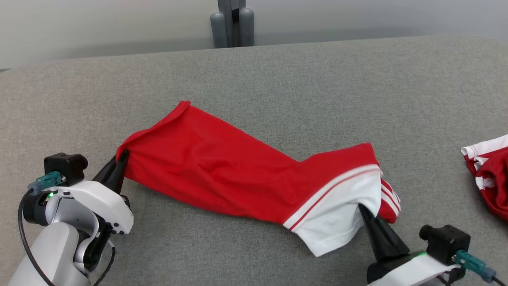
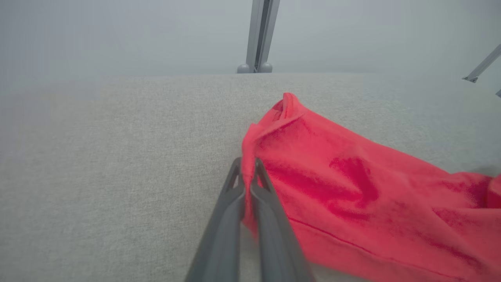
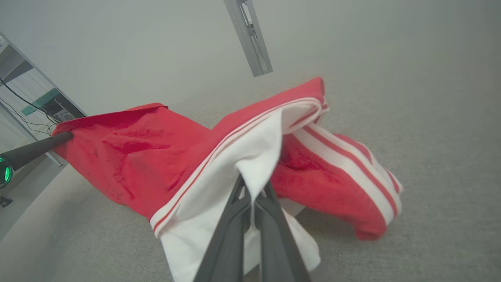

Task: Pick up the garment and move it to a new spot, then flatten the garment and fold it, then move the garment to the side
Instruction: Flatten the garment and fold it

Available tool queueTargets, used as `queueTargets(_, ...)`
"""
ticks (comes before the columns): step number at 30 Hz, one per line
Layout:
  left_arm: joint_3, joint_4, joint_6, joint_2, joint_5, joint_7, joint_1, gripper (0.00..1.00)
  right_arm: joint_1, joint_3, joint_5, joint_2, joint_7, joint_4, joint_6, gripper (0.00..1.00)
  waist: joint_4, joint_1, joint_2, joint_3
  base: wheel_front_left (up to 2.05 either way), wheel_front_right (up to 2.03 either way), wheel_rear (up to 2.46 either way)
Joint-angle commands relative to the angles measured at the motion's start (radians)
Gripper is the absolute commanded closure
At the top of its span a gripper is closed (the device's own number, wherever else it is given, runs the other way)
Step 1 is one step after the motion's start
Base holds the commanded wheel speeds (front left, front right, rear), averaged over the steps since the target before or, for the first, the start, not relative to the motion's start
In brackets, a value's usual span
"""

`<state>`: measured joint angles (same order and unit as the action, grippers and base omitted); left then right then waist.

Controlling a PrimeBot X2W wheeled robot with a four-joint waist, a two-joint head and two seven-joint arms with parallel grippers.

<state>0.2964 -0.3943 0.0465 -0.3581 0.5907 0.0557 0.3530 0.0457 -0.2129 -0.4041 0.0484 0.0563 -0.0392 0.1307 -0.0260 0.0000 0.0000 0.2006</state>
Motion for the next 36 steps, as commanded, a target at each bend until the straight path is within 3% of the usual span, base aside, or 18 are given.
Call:
queueTargets(1,-0.012,0.03,-0.012,-0.001,0.011,-0.006,-0.01,1.0,-0.021,0.011,0.012,0.005,0.009,0.035,0.0,1.0,0.0,0.0,0.0,-0.02,0.0,0.0,0.0)
queueTargets(7,-0.051,0.184,-0.046,0.014,0.043,-0.022,-0.011,1.0,-0.117,0.034,0.032,0.007,0.006,0.155,0.0,1.0,-0.001,0.0,0.0,-0.07,0.0,0.0,0.0)
queueTargets(13,-0.065,0.325,-0.094,0.018,0.022,-0.031,0.027,1.0,-0.28,0.046,0.039,0.044,0.006,0.192,0.0,1.0,-0.003,0.0,0.0,-0.12,0.0,0.0,0.0)
queueTargets(25,-0.1,0.493,-0.179,-0.009,-0.051,-0.025,0.156,1.0,-0.58,0.073,0.03,0.117,0.014,0.14,0.0,1.0,0.0,0.0,0.0,-0.179,0.0,0.0,0.0)
queueTargets(36,-0.089,0.552,-0.193,-0.018,-0.048,0.023,0.197,1.0,-0.68,0.063,0.001,0.135,-0.002,0.09,0.0,1.0,-0.003,0.0,0.0,-0.168,0.0,0.0,0.0)
